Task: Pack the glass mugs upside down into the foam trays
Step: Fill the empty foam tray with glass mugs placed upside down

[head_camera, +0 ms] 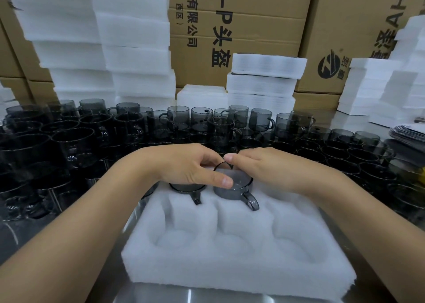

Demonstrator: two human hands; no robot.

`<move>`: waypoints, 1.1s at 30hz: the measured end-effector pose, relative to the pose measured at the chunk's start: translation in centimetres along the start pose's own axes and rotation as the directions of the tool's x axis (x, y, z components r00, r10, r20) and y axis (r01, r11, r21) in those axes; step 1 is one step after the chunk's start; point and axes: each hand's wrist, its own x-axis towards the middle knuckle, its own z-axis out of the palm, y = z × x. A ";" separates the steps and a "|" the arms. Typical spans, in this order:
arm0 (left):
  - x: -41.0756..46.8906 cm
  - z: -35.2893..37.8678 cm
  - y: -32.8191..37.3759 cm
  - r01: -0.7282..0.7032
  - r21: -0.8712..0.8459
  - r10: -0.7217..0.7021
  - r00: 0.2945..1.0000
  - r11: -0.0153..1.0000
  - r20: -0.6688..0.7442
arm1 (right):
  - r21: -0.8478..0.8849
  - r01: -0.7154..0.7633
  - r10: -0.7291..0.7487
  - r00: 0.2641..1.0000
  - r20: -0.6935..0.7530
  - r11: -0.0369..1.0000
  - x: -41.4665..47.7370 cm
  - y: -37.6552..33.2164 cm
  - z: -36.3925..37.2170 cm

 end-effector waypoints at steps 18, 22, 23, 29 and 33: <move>0.5 0.2 0.0 0.071 0.057 -0.073 0.997 0.996 0.023 | -0.048 0.046 -0.048 0.998 -0.034 0.998 0.8 0.9 1.1; 0.2 0.3 -0.3 0.043 0.020 -0.043 0.999 0.999 0.031 | -0.008 0.061 -0.061 0.996 -0.071 0.998 0.6 1.1 1.2; 0.2 0.4 -0.3 0.045 0.022 -0.046 0.998 0.999 0.033 | -0.011 0.060 -0.061 0.995 -0.078 0.998 0.5 1.1 1.2; 0.2 0.6 -0.4 0.077 -0.028 -0.077 0.997 0.997 0.015 | -0.062 0.051 -0.070 0.932 -0.355 0.997 0.3 0.9 0.1; 0.1 0.6 -0.4 0.089 -0.055 -0.088 0.996 0.995 0.009 | -0.020 -0.046 0.022 0.757 -0.653 0.999 1.2 3.9 -2.5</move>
